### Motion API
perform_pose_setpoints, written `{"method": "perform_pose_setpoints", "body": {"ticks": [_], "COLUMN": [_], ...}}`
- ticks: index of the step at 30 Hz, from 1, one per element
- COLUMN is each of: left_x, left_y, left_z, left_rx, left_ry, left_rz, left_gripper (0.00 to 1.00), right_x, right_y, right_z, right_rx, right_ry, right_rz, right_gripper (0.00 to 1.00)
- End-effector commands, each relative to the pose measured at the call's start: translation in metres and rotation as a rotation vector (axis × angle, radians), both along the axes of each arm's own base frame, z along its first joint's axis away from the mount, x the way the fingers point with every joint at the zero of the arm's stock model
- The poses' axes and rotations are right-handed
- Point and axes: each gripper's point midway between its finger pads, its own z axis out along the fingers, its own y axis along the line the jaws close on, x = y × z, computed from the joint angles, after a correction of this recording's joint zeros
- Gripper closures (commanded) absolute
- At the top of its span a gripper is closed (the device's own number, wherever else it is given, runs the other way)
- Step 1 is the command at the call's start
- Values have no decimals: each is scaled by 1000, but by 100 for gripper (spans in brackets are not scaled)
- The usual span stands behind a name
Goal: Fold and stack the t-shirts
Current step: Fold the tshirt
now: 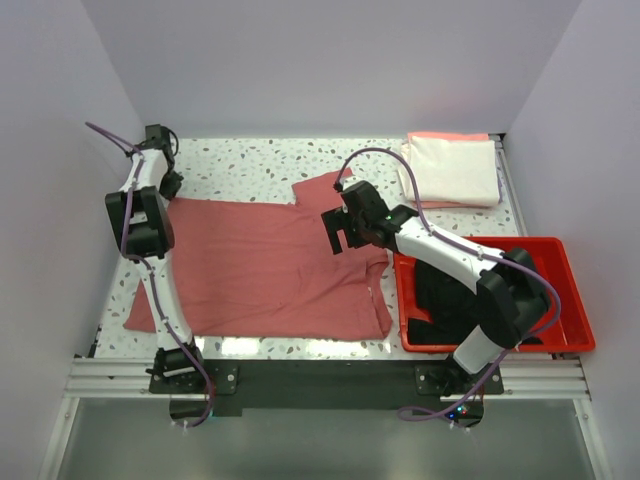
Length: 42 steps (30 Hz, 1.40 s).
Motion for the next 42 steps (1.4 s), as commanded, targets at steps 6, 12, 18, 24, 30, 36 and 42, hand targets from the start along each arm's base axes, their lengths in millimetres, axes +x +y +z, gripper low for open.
{"method": "perform_pose_setpoints", "body": {"ticks": [6,12,18,24,30,36,42], "left_x": [-17,-21,-20,-20,-17,-19,-19], "left_y": [-8,-9,-12,-15,-22,-26,-25], "left_z": [-17,5,25,30,30,24,24], "left_rx": [-29,-10,-6,-15,-44,-51,-46], "left_ry": [54,-14,-79,-103,-127,-122,-123], "left_rz": [-11,-15,-29,-34,-55,-57,-55], "left_gripper": [100,100,100,100,100,100,100], "right_x": [45,116,191,261,311,323,303], "right_y": [8,13,10,7,6,7,-1], "right_z": [26,36,17,-22,-26,-43,-60], "right_rx": [42,90,71,48,59,90,48], "right_ry": [-65,-89,-128,-187,-331,-360,-293], "right_rz": [-89,-193,-273,-363,-432,-476,-478], "right_gripper": [1,1,1,1,1,1,13]}}
